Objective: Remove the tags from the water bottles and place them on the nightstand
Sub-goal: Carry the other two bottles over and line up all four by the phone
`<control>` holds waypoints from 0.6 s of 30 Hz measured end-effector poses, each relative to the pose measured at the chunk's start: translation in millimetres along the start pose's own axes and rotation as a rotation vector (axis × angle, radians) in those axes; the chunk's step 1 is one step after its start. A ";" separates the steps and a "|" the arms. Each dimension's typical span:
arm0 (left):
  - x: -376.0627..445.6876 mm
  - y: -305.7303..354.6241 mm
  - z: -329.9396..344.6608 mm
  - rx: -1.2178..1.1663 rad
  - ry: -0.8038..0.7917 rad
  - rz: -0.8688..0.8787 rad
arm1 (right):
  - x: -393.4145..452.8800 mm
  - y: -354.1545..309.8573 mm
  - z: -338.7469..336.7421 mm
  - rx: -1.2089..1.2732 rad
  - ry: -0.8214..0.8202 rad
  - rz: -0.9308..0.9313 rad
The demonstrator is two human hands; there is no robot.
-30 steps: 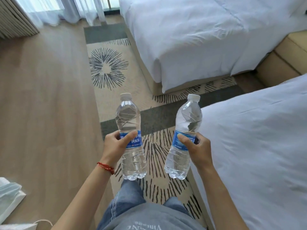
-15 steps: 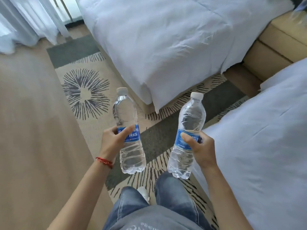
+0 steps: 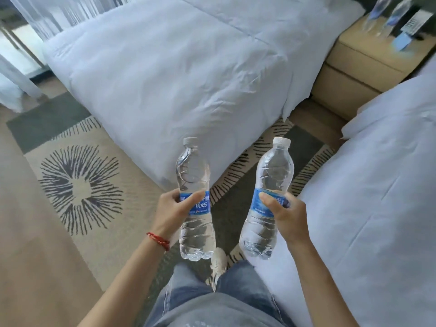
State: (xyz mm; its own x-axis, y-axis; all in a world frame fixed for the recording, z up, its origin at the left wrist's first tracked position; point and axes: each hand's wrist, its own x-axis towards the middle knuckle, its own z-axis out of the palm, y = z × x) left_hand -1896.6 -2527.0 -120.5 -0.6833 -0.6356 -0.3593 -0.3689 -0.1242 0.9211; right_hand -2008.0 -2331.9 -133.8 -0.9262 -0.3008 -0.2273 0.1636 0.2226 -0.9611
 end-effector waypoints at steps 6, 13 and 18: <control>95.7 50.7 56.9 0.089 -0.129 0.052 | 83.1 -13.8 -24.6 0.001 0.179 0.045; 217.7 98.7 134.5 0.153 -0.334 0.076 | 183.3 -28.1 -48.2 0.053 0.356 0.108; 309.7 147.7 200.7 0.216 -0.451 0.119 | 269.9 -53.6 -66.1 0.093 0.484 0.125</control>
State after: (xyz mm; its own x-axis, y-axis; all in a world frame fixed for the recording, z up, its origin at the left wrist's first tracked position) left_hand -2289.2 -2589.2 -125.7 -0.9148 -0.2377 -0.3266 -0.3612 0.1191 0.9249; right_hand -2289.2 -2363.7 -133.3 -0.9452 0.1925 -0.2637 0.2924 0.1396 -0.9460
